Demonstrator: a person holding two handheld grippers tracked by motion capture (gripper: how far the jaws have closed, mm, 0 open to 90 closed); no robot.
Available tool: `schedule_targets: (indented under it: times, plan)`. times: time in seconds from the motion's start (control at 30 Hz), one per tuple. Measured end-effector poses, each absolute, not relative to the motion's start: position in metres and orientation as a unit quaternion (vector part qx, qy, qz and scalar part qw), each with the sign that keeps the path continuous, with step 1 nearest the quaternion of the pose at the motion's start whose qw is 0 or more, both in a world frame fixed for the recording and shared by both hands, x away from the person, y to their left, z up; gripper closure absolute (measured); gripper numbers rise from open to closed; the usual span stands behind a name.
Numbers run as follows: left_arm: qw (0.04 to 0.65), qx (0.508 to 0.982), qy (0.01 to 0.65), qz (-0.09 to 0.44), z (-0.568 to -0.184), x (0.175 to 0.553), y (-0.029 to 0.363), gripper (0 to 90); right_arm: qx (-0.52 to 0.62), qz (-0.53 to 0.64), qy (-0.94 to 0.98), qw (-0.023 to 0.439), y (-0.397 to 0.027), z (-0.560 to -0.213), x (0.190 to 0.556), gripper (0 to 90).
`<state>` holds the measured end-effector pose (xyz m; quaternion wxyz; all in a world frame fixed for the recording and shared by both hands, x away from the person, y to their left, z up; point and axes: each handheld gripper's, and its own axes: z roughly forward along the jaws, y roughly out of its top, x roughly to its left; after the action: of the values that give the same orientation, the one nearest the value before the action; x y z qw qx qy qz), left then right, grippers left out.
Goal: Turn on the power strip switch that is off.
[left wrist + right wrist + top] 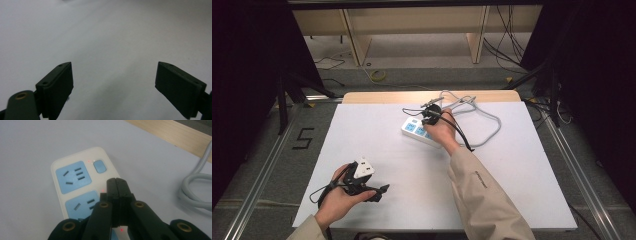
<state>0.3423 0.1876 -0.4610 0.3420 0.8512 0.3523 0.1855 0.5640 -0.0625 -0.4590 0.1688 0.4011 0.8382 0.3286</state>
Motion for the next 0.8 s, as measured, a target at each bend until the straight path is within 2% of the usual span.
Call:
schedule_targets:
  times: [0.8]
  plan:
    - [0.342,0.851,0.353,0.185,-0.4610,0.3422,0.1885,14.5,0.408,0.327,0.836,0.165,-0.0575,-0.4592,0.5652,90.0]
